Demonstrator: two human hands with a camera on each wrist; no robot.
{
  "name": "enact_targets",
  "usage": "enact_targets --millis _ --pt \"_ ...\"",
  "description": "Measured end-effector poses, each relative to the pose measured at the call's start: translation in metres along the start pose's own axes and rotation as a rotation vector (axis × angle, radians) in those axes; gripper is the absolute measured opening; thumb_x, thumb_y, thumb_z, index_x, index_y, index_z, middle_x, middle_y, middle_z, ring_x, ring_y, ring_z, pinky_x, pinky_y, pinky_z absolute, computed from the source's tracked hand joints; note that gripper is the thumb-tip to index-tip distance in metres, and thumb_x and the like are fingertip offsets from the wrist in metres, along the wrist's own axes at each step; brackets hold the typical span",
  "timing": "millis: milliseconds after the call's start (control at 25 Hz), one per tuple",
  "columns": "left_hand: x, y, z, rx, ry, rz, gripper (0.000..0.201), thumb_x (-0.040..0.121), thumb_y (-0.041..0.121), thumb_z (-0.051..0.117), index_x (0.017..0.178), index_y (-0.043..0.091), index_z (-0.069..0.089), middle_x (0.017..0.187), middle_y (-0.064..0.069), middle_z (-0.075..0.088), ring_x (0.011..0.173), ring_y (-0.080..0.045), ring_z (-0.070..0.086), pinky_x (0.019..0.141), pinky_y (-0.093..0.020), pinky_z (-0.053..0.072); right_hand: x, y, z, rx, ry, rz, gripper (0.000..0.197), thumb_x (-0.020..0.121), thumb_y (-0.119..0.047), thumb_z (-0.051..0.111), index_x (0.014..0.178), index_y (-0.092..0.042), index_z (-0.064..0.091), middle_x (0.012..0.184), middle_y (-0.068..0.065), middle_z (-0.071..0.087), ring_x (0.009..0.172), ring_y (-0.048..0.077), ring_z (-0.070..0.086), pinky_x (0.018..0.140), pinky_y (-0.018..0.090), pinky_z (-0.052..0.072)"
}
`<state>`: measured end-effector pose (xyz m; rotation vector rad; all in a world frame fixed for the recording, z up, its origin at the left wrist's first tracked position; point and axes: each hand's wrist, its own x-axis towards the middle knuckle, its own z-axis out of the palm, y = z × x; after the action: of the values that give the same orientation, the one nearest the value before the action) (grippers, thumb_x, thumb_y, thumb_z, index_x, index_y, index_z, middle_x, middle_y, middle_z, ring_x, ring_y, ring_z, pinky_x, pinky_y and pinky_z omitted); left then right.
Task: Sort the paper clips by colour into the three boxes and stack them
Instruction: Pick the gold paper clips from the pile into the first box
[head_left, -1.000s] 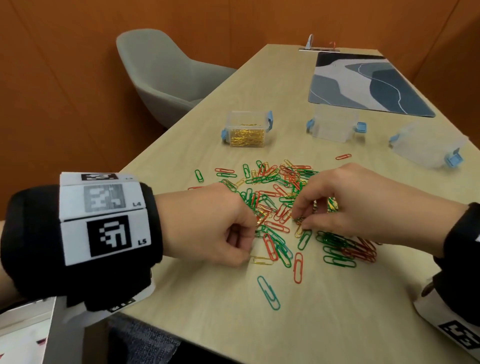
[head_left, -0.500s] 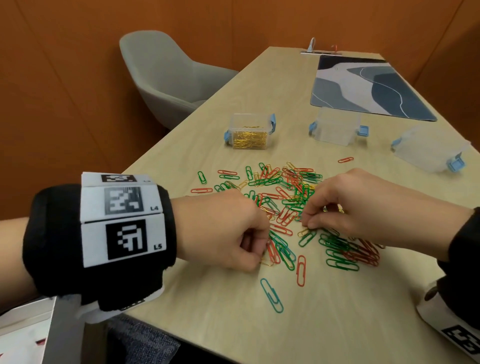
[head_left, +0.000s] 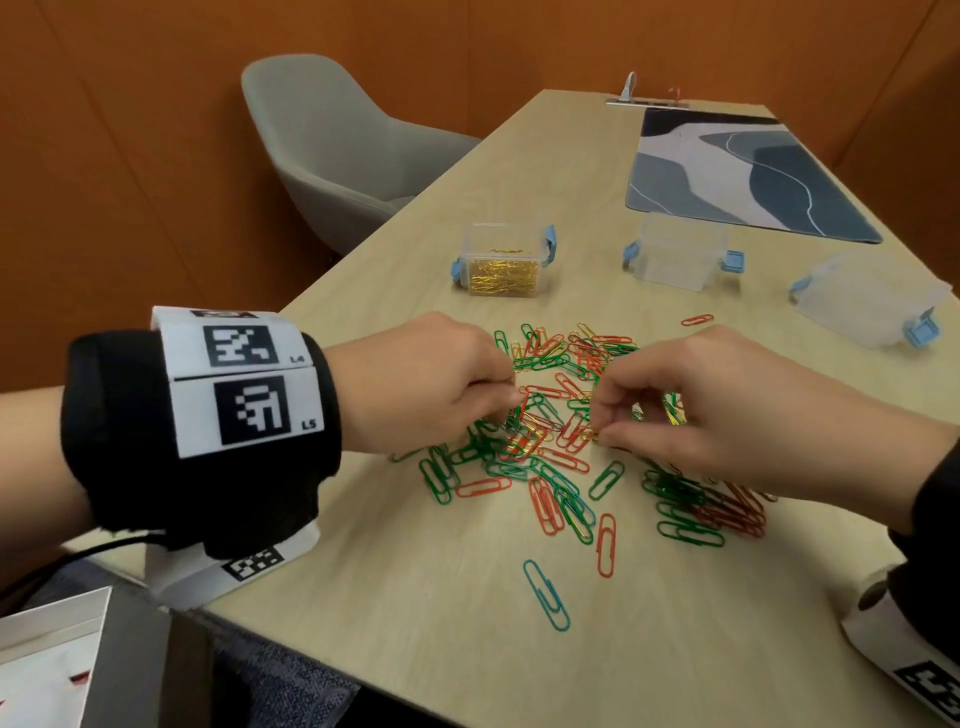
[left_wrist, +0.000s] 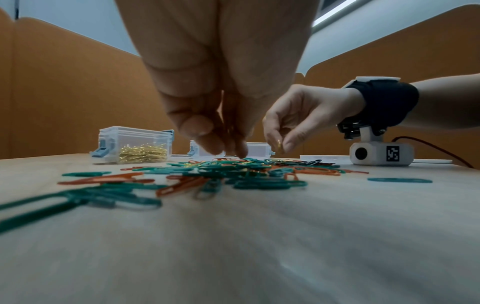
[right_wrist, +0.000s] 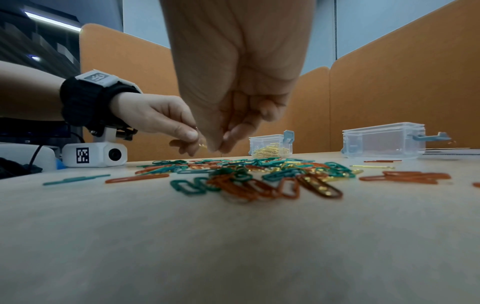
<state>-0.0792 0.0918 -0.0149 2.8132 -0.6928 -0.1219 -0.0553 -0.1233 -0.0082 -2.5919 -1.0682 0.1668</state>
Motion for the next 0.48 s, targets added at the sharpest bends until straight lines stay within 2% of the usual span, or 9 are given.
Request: enact_targets --millis 80,200,280,360,440,480 --pt "0.001 -0.001 -0.001 -0.021 -0.035 0.110 0.028 0.093 0.032 0.047 0.104 0.021 0.071 0.086 0.011 0.053 0.081 0.003 0.042 0.070 -0.002 0.030 0.000 -0.002 0.001 0.030 -0.012 -0.060 0.017 0.084 -0.025 0.063 0.095 -0.036 0.069 0.074 -0.011 0.063 0.071 0.011 0.056 0.064 0.017 0.042" --pt "-0.007 -0.004 0.000 -0.025 -0.081 0.152 0.037 0.085 0.036 0.041 0.106 0.028 0.070 0.094 0.014 0.064 0.092 0.000 0.050 0.074 -0.001 0.033 0.000 0.000 0.005 -0.028 -0.137 -0.108 0.024 0.086 -0.023 0.058 0.102 -0.039 0.068 0.080 -0.018 0.058 0.074 0.003 0.052 0.067 0.014 0.039" --pt "-0.016 -0.007 -0.001 -0.073 -0.049 0.082 0.031 0.087 0.031 0.041 0.103 0.029 0.068 0.087 0.015 0.069 0.082 0.005 0.056 0.070 0.001 0.034 -0.002 0.001 0.004 -0.047 -0.149 -0.066 0.018 0.084 -0.026 0.055 0.093 -0.034 0.068 0.078 -0.019 0.055 0.076 0.000 0.051 0.068 0.011 0.039" --pt "-0.021 -0.010 -0.004 -0.132 -0.004 -0.033 0.024 0.094 0.019 0.040 0.096 0.030 0.061 0.076 0.013 0.065 0.068 0.006 0.055 0.062 -0.002 0.035 -0.003 -0.001 0.002 -0.033 -0.132 -0.026 0.015 0.078 -0.031 0.052 0.083 -0.031 0.066 0.075 -0.015 0.059 0.074 0.003 0.054 0.068 0.017 0.045" --pt "-0.021 -0.010 -0.004 -0.138 0.015 -0.086 0.024 0.094 0.012 0.039 0.090 0.030 0.054 0.071 0.008 0.059 0.067 0.001 0.051 0.060 -0.008 0.036 -0.002 -0.004 0.002 -0.011 -0.103 0.010 0.014 0.078 -0.032 0.052 0.082 -0.031 0.065 0.074 -0.011 0.063 0.070 0.006 0.057 0.069 0.025 0.048" --pt "-0.020 -0.008 -0.004 -0.131 0.015 -0.085 0.023 0.094 0.013 0.039 0.089 0.029 0.054 0.067 0.008 0.055 0.066 0.000 0.049 0.060 -0.010 0.036 0.000 -0.006 0.002 -0.010 -0.086 0.023 0.013 0.080 -0.031 0.054 0.085 -0.032 0.066 0.076 -0.011 0.064 0.071 0.006 0.058 0.070 0.025 0.049"
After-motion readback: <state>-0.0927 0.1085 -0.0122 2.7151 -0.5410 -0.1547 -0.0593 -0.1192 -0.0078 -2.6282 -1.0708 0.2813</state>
